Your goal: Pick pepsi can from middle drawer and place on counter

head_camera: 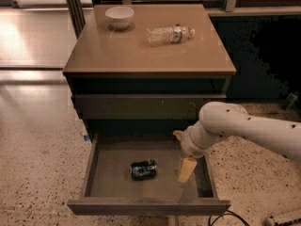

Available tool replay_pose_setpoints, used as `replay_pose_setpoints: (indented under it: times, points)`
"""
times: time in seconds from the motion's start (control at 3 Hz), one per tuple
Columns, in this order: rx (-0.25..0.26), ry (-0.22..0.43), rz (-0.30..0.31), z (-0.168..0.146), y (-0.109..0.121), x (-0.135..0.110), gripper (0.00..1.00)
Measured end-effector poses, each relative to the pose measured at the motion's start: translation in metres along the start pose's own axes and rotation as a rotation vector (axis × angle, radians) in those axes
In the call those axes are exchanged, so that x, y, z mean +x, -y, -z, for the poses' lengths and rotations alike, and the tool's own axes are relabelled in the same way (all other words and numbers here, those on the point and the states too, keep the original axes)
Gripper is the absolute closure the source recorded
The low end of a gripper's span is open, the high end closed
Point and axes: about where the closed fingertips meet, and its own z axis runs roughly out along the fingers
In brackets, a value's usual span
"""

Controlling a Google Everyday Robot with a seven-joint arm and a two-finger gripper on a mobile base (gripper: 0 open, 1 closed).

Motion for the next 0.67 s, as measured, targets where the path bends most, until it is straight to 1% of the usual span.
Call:
replay_pose_setpoints:
  times: [0.33, 0.67]
  points:
    - [-0.013, 0.031, 0.014, -0.013, 0.004, -0.001, 0.0]
    - [-0.028, 0.07, 0.058, -0.038, 0.015, -0.007, 0.0]
